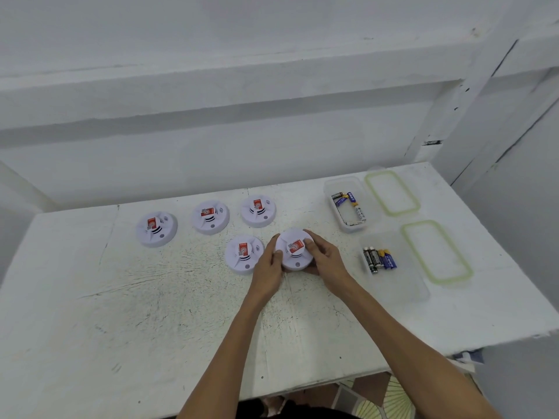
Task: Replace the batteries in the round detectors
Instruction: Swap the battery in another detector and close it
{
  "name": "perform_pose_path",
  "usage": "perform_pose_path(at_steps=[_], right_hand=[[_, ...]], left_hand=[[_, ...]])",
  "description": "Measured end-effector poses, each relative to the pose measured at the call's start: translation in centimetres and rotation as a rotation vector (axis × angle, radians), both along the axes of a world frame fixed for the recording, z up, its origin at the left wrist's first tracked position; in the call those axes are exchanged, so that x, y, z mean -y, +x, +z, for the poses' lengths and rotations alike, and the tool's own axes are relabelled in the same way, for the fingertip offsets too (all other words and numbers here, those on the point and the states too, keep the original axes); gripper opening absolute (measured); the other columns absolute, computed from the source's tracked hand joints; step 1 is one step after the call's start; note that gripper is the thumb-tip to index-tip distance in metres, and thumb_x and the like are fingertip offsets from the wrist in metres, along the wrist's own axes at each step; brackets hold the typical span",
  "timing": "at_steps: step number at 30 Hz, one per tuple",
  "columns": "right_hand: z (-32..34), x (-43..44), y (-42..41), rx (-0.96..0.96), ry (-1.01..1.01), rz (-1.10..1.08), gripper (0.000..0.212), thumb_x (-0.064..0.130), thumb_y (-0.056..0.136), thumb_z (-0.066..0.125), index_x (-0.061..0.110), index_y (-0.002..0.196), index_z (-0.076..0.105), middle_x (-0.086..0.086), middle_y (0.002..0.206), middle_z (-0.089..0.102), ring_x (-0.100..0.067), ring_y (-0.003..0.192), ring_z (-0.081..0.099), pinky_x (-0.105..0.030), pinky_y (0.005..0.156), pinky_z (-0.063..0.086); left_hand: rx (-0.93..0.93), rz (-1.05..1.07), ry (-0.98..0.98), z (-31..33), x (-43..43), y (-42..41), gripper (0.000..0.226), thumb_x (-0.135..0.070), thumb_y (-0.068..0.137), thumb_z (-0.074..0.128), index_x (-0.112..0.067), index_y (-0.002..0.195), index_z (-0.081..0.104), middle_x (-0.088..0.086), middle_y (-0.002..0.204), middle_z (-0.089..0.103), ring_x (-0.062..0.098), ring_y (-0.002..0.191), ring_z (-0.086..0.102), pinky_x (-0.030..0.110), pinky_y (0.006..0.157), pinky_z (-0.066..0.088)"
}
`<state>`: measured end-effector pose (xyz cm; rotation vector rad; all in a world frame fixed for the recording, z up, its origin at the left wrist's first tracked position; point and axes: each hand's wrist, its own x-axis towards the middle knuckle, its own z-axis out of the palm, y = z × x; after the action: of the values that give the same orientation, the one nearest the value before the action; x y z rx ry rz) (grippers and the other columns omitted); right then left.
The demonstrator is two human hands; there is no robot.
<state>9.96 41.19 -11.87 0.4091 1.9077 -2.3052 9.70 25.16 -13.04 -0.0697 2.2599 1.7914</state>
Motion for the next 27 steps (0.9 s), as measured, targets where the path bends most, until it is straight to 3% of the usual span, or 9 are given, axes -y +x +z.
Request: perform_pose_path(at_steps=[12,18,27], right_hand=[[0.22,0.02,0.14,0.001,-0.029,0.007,0.028,0.023,0.103,0.054,0.024,0.128,0.065,-0.002,0.121,0.072,-0.019,0.11,0.07,-0.041,0.083,0.061],[0.35,0.02,0.19,-0.001,-0.021,0.013,0.026,0.025,0.103,0.054,0.026,0.126,0.066,-0.002,0.12,0.073,-0.022,0.111,0.069,-0.046,0.085,0.061],[0.52,0.0,0.19,0.0,-0.028,0.013,0.026,0.024,0.103,0.053,0.026,0.126,0.065,0.0,0.118,0.073,-0.021,0.11,0.07,-0.042,0.081,0.062]], left_hand=[[-0.013,-0.004,0.002,-0.02,-0.01,-0.02,0.045,-0.026,0.114,0.037,-0.026,0.159,0.036,-0.004,0.157,0.047,0.012,0.143,0.044,0.033,0.119,0.038],[-0.016,-0.008,-0.004,-0.23,-0.04,-0.15,0.045,-0.028,0.113,0.037,-0.027,0.159,0.036,-0.004,0.156,0.048,0.01,0.14,0.044,0.028,0.114,0.039],[-0.013,-0.009,-0.015,-0.44,0.02,-0.18,0.045,-0.029,0.113,0.037,-0.029,0.159,0.035,-0.005,0.156,0.048,0.012,0.141,0.045,0.037,0.119,0.04]])
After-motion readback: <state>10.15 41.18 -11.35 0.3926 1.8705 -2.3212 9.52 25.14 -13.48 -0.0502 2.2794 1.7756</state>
